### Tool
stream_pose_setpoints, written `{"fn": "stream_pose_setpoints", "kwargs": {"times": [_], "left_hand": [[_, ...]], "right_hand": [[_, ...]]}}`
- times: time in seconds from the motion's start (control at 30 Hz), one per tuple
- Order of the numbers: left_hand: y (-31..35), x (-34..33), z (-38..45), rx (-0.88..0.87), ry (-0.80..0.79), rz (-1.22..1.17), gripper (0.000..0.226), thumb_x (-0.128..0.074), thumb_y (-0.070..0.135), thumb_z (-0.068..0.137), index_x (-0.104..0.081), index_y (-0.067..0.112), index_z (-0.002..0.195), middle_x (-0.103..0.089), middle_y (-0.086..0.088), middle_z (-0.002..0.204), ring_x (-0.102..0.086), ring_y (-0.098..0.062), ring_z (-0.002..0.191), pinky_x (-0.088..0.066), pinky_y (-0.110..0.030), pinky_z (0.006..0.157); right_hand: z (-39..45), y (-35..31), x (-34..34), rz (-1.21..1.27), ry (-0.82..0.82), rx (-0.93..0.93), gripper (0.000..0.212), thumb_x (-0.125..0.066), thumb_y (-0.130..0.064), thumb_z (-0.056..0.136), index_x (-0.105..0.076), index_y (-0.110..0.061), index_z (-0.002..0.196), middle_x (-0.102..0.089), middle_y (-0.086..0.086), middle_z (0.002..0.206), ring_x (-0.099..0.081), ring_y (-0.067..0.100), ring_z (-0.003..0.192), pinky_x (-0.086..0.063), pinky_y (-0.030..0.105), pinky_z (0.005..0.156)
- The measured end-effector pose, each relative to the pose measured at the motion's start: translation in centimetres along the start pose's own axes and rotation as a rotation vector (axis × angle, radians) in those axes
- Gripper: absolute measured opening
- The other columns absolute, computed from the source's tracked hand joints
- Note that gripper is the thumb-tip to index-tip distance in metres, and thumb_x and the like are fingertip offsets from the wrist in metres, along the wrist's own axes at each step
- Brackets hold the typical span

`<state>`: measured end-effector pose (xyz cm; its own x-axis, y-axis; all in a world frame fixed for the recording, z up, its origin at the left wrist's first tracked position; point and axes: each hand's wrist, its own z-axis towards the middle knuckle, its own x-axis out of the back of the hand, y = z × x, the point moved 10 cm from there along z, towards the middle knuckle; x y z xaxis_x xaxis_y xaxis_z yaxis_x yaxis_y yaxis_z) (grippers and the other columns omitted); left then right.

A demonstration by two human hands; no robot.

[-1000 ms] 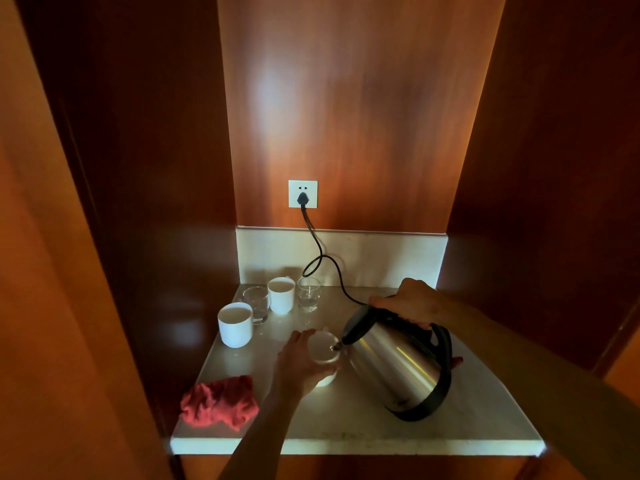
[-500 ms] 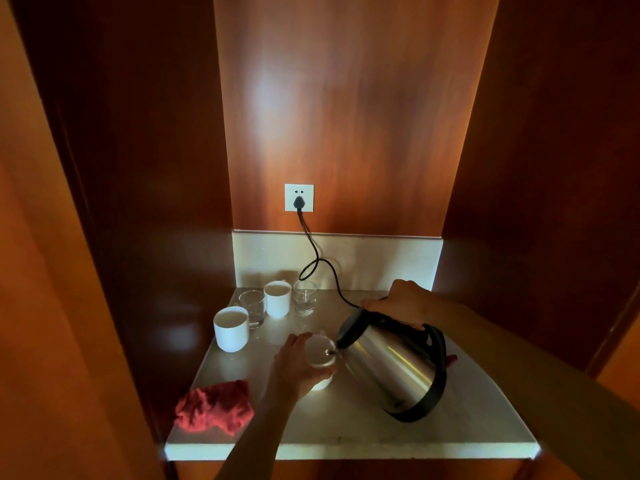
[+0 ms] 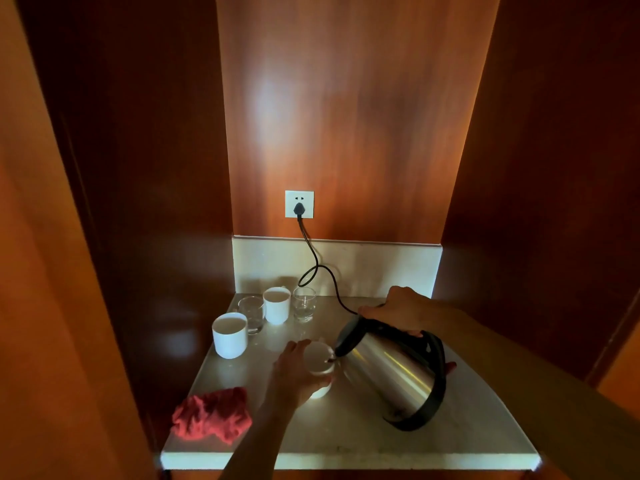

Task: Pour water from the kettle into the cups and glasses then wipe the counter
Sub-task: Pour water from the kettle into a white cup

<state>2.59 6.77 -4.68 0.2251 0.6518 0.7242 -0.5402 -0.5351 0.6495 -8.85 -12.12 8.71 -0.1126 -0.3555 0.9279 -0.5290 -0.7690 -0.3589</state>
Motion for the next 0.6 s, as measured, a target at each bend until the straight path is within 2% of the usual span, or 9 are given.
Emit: {"fn": "stream_pose_setpoints", "kwargs": {"times": [0.2, 0.3, 0.43, 0.6], "left_hand": [[0.4, 0.7, -0.7, 0.002, 0.067, -0.068, 0.07, -0.072, 0.072, 0.051, -0.058, 0.042, 0.113, -0.054, 0.017, 0.096, -0.057, 0.0, 0.084, -0.04, -0.012, 0.071], [0.6, 0.7, -0.7, -0.015, 0.055, -0.067, 0.073, -0.074, 0.069, 0.053, -0.057, 0.04, 0.118, -0.053, 0.016, 0.099, -0.059, -0.006, 0.091, -0.045, -0.018, 0.076], [0.6, 0.5, -0.6, -0.023, 0.03, -0.066, 0.075, -0.078, 0.064, 0.056, -0.056, 0.038, 0.122, -0.052, 0.015, 0.1, -0.051, 0.0, 0.085, -0.035, -0.01, 0.069], [0.2, 0.2, -0.4, -0.013, 0.015, -0.049, 0.083, -0.078, 0.065, 0.054, -0.054, 0.031, 0.127, -0.053, 0.013, 0.104, -0.052, -0.003, 0.088, -0.039, -0.016, 0.075]], "right_hand": [[-0.9, -0.4, 0.4, -0.011, 0.01, 0.016, 0.056, -0.062, -0.072, 0.084, -0.053, -0.017, 0.077, -0.06, 0.001, 0.07, -0.057, 0.014, 0.052, -0.043, 0.024, 0.051], [-1.1, -0.4, 0.4, -0.017, 0.003, 0.016, 0.055, -0.061, -0.072, 0.085, -0.051, -0.018, 0.077, -0.058, 0.0, 0.069, -0.054, 0.012, 0.05, -0.042, 0.024, 0.051], [-1.4, -0.8, 0.5, -0.012, 0.004, 0.028, 0.054, -0.061, -0.069, 0.087, -0.05, -0.018, 0.074, -0.056, 0.0, 0.066, -0.051, 0.012, 0.049, -0.039, 0.024, 0.05], [-1.3, -1.0, 0.4, -0.029, -0.004, 0.032, 0.054, -0.06, -0.071, 0.087, -0.054, -0.017, 0.079, -0.06, 0.001, 0.072, -0.054, 0.012, 0.053, -0.041, 0.024, 0.053]]}}
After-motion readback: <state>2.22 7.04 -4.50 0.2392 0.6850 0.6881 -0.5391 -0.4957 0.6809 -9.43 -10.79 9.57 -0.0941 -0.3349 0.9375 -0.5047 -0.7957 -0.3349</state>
